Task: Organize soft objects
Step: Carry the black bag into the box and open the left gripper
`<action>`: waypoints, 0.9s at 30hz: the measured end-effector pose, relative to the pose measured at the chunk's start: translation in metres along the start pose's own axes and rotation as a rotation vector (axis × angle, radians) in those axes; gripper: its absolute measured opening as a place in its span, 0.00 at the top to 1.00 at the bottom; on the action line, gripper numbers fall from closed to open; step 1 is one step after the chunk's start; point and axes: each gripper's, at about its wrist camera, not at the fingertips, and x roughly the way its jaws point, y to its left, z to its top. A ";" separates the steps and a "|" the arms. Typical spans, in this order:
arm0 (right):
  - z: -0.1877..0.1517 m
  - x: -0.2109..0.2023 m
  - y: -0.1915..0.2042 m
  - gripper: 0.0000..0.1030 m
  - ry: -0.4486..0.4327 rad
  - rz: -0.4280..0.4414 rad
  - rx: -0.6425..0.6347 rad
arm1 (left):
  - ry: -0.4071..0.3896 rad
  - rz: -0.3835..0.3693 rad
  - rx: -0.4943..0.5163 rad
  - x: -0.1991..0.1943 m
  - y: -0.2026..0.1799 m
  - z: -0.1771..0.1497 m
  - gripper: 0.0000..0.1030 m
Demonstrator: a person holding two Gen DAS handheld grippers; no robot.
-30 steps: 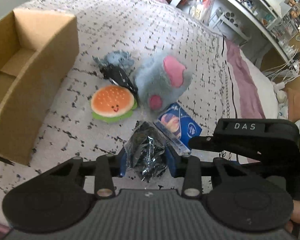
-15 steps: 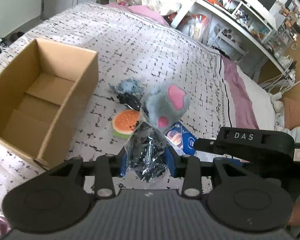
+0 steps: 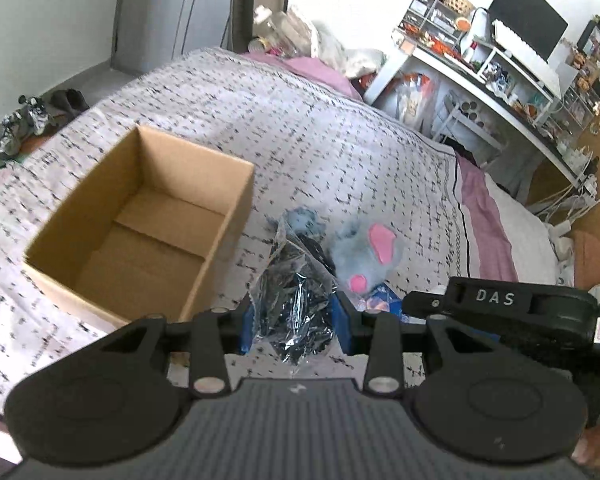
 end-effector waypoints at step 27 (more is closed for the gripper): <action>0.002 0.021 0.129 0.49 0.010 0.032 -0.196 | -0.027 0.081 -0.090 0.004 0.114 0.038 0.63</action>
